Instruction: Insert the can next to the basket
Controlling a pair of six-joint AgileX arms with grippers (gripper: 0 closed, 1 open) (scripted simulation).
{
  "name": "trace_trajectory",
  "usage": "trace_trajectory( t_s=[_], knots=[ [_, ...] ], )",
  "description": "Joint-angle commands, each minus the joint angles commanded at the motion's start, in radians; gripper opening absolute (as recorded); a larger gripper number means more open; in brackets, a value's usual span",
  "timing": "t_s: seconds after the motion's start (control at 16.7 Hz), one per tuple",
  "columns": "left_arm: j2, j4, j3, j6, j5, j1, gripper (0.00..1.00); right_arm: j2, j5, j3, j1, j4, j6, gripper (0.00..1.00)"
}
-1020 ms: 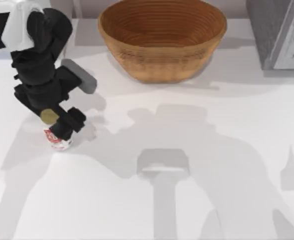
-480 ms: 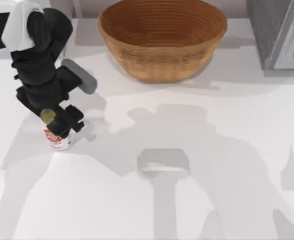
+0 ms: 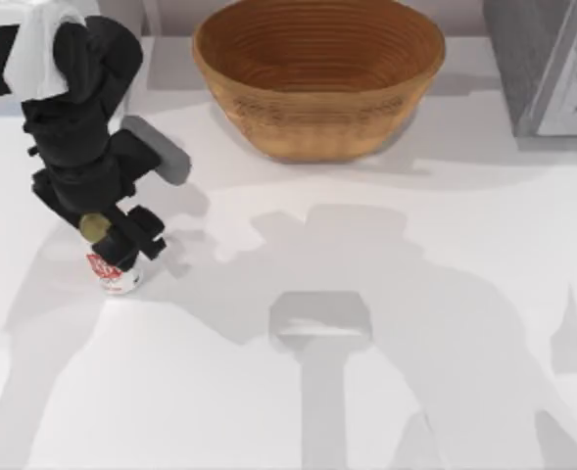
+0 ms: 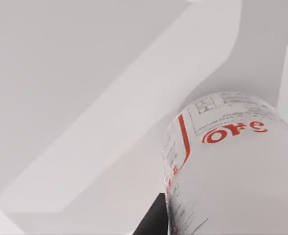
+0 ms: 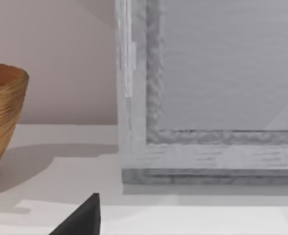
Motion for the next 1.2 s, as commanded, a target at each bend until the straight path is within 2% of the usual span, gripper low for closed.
trace_trajectory(
  t_s=[0.18,0.42,0.78,1.02,1.2],
  knots=[
    [-0.009,-0.025,0.065,-0.052,0.014,-0.027,0.0,0.0,0.0,0.0,0.0,0.0,0.0,1.0],
    [-0.004,-0.098,0.285,-0.241,0.044,-0.107,0.0,0.0,0.0,0.0,0.0,0.0,0.0,1.0],
    [0.139,-0.248,0.63,-0.725,0.06,-0.281,0.0,0.0,0.0,0.0,0.0,0.0,0.0,1.0],
    [0.295,-0.323,0.748,-1.057,0.037,-0.394,0.0,0.0,0.0,0.0,0.0,0.0,0.0,1.0],
    [0.393,-0.353,0.789,-1.204,0.013,-0.453,0.0,0.0,0.0,0.0,0.0,0.0,0.0,1.0]
  ],
)
